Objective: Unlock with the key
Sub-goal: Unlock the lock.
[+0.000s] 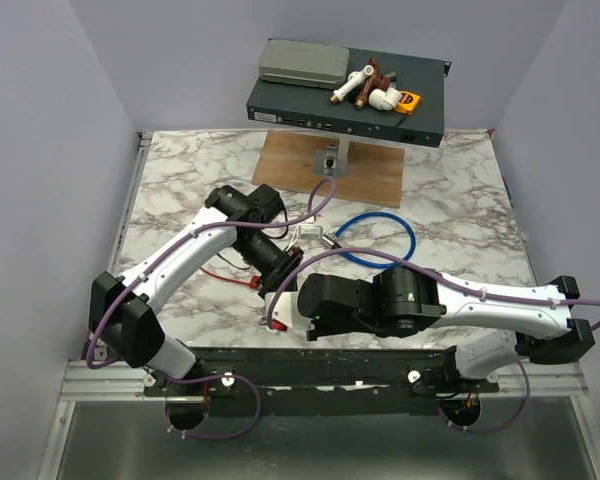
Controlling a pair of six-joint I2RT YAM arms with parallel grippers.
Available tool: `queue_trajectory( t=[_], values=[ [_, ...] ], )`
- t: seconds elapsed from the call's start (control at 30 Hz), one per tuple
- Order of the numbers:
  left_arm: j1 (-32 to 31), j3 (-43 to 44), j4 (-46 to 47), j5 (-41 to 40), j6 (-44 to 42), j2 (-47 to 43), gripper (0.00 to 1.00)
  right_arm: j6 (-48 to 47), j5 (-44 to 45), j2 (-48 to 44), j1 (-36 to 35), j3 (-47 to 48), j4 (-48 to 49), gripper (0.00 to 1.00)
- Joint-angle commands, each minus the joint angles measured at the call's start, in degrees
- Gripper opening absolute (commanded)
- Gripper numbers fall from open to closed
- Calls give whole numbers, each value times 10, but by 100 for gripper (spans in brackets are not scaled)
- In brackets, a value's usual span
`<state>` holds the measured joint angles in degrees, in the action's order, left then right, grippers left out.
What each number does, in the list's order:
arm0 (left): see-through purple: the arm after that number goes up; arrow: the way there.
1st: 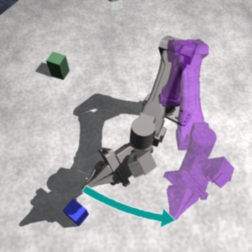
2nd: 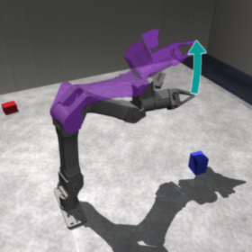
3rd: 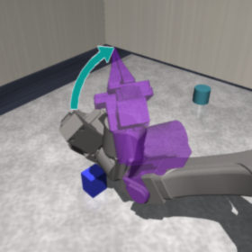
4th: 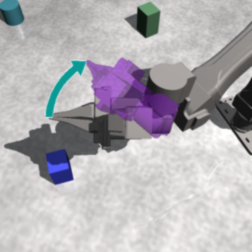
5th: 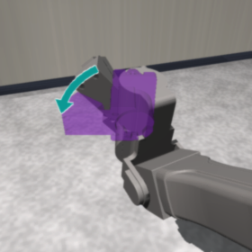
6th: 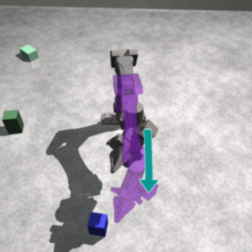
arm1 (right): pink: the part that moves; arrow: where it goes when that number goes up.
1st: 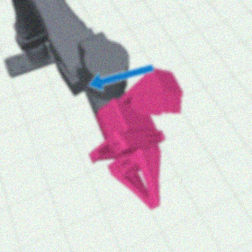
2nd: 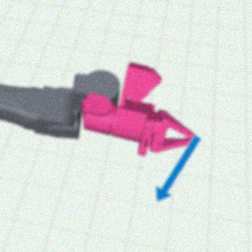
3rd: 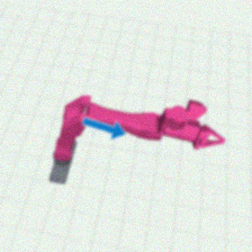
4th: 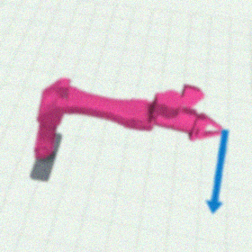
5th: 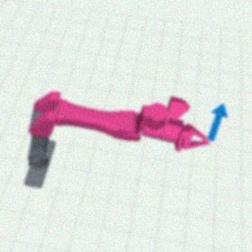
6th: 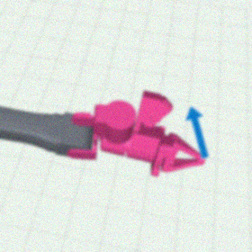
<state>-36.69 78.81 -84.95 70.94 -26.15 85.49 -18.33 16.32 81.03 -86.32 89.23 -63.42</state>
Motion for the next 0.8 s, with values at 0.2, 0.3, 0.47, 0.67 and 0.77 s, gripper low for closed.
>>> queue_trajectory(
  t=[0.2, 0.3, 0.47, 0.67, 0.77],
  values=[
    [4, -22, 54, 80, 46, -34, 0, 22, -25, 35, -9, 49, 32, 1],
    [5, -25, 55, 88, 44, -35, 0, 15, -26, 35, -9, 51, 33, 1],
    [7, -20, 32, 111, 14, -31, 0, -1, -32, 27, -9, 37, 54, 1],
    [8, 4, -40, 134, -88, -28, 0, -30, -54, -27, -9, -23, 140, 1],
    [6, 11, -68, 133, -122, -24, 0, -49, -65, -41, -8, -33, 162, 1]
  ],
)
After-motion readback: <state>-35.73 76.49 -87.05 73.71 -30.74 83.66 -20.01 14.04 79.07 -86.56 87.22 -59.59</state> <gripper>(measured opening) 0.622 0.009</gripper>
